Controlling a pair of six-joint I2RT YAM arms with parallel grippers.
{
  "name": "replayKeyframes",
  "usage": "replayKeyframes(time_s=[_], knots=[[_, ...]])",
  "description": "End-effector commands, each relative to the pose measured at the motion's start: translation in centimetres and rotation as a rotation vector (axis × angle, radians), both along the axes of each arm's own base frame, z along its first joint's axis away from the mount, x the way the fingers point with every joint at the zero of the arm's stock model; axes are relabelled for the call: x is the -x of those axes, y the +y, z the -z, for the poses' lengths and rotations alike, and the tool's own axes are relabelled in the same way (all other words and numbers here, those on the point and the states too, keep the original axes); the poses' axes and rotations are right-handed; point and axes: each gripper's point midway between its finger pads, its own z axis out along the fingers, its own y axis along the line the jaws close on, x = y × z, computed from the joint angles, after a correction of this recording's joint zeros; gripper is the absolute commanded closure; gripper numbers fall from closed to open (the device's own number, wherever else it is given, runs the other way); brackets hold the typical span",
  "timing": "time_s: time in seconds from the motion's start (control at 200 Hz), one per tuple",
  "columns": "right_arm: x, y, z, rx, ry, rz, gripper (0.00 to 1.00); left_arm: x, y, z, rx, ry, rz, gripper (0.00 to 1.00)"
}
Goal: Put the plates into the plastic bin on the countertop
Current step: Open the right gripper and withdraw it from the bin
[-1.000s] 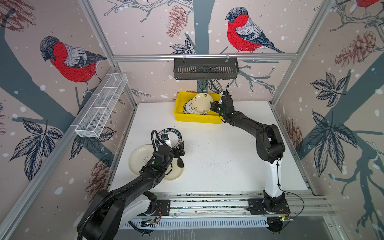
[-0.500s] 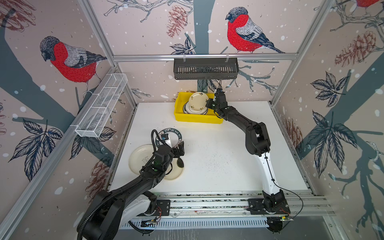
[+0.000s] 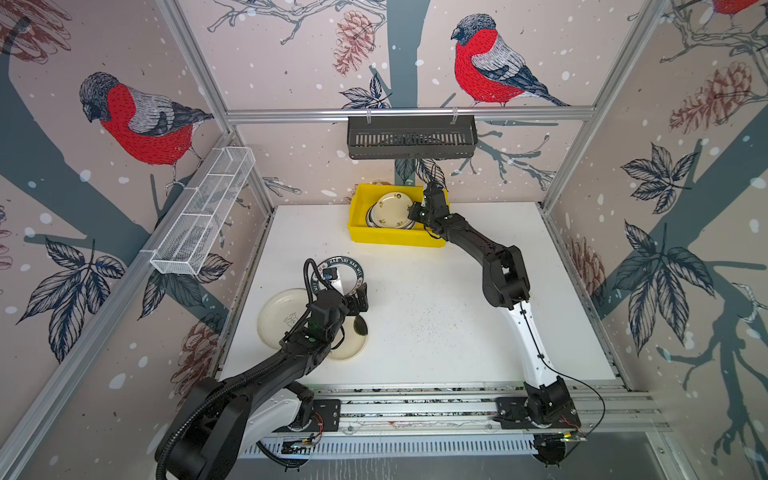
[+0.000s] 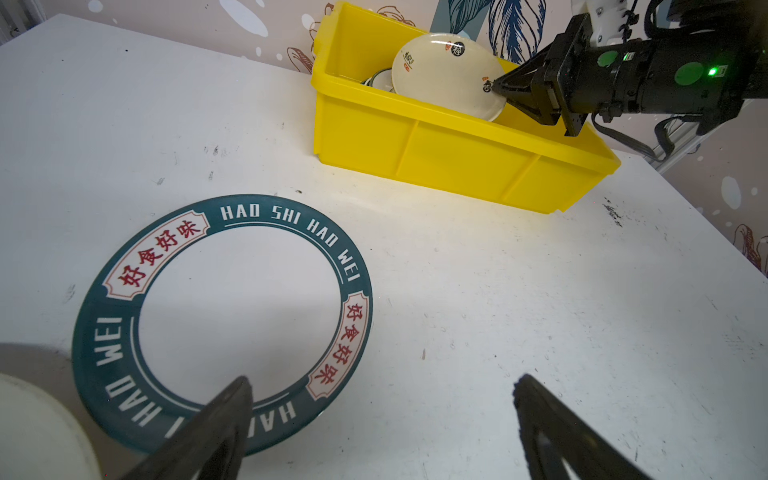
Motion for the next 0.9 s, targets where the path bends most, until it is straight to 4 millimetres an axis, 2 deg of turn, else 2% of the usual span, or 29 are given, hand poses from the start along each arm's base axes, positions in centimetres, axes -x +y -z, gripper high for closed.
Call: replayKeyframes(time_s=[0.0,0.08,0.17,0.3,0.415,0.535,0.71,0.896], knots=[[0.0,1.2,-0.9,-0.017,-0.042,-0.075,0.27,-0.4,0.0,-0.5,-0.002,-0.017,-0.008,0.03],[0.1,1.4,-1.5,0.008,-0.053,-0.092,0.14,-0.5,0.0,-0.4,-0.005,-0.013,-0.007,0.03],[0.1,0.8,-2.5,0.023,-0.064,-0.074,0.00,-0.4,0.0,-0.6,-0.005,-0.019,-0.004,0.03],[0.6,-1.1,-4.9,0.049,-0.092,-0.020,0.00,-0.3,-0.1,-0.9,-0.003,-0.030,0.002,0.03],[2.3,-2.8,-8.7,0.066,-0.154,0.021,0.00,-0.2,-0.1,-1.3,0.013,-0.028,0.000,0.03],[5.2,-4.0,-12.2,0.083,-0.217,0.044,0.00,-0.2,-0.2,-1.5,0.035,-0.023,0.000,0.03],[10.2,-6.2,-15.3,0.086,-0.252,0.056,0.00,-0.2,-0.6,-1.3,0.058,0.028,0.002,0.03],[17.4,-7.8,-15.4,0.075,-0.224,0.023,0.00,-0.3,-1.5,-1.3,0.088,0.084,0.028,0.03]])
